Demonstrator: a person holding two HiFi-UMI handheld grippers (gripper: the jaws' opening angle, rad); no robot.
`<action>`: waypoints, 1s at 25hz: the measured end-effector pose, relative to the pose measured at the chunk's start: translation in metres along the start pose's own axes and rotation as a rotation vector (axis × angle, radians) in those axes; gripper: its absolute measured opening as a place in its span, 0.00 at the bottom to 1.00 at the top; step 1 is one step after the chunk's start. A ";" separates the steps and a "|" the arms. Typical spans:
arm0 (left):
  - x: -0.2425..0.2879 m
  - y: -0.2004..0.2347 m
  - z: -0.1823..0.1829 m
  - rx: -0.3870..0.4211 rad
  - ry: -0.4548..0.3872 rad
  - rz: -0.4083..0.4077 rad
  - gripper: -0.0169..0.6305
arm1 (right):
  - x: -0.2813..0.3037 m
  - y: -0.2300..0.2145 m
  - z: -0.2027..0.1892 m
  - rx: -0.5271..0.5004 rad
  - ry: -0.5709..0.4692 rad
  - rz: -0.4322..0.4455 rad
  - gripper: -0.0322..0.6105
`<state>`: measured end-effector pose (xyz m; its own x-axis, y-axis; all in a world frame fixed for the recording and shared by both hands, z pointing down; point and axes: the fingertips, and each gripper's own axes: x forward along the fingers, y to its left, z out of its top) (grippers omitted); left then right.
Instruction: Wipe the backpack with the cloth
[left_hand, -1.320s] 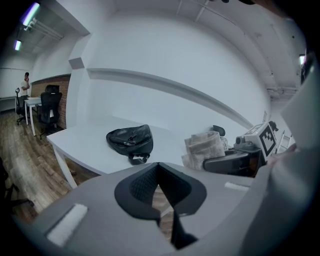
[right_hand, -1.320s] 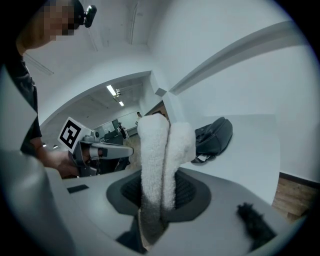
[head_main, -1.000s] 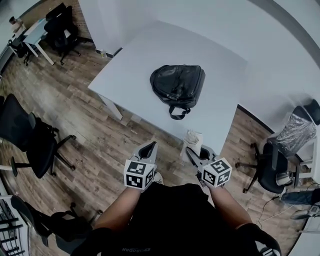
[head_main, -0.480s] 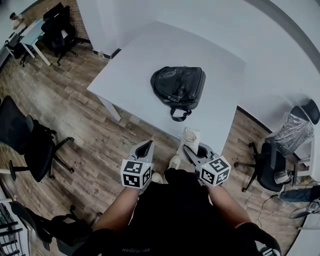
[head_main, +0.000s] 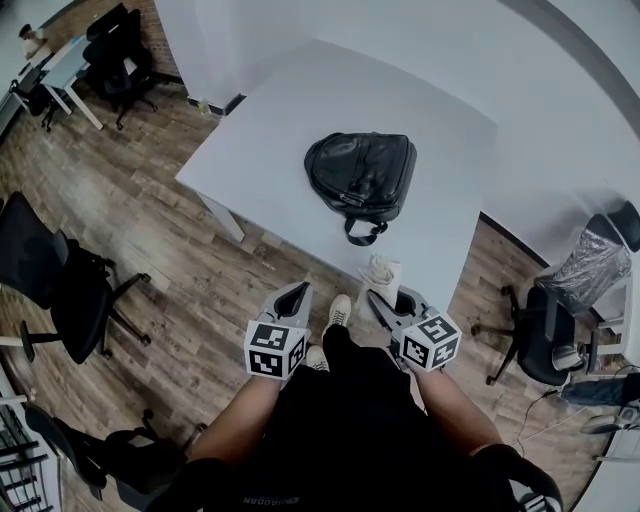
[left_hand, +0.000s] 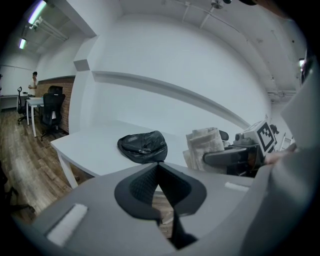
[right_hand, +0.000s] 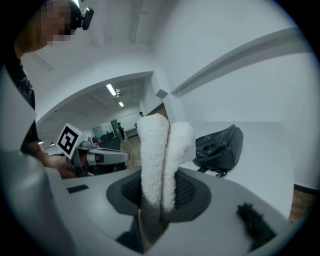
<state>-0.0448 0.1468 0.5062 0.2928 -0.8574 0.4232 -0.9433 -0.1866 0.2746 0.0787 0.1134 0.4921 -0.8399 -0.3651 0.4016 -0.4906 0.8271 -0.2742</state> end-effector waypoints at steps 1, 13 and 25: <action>0.001 0.002 -0.001 0.003 0.006 -0.001 0.04 | 0.003 -0.001 0.001 0.002 -0.005 -0.002 0.20; 0.034 0.015 0.012 0.030 0.040 -0.003 0.04 | 0.021 -0.041 0.012 0.016 -0.001 -0.016 0.20; 0.073 0.040 0.041 0.049 0.060 -0.002 0.04 | 0.046 -0.106 0.048 0.049 -0.048 -0.083 0.20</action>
<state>-0.0674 0.0567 0.5126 0.3024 -0.8268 0.4743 -0.9488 -0.2132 0.2332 0.0808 -0.0115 0.4974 -0.8053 -0.4531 0.3824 -0.5691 0.7715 -0.2843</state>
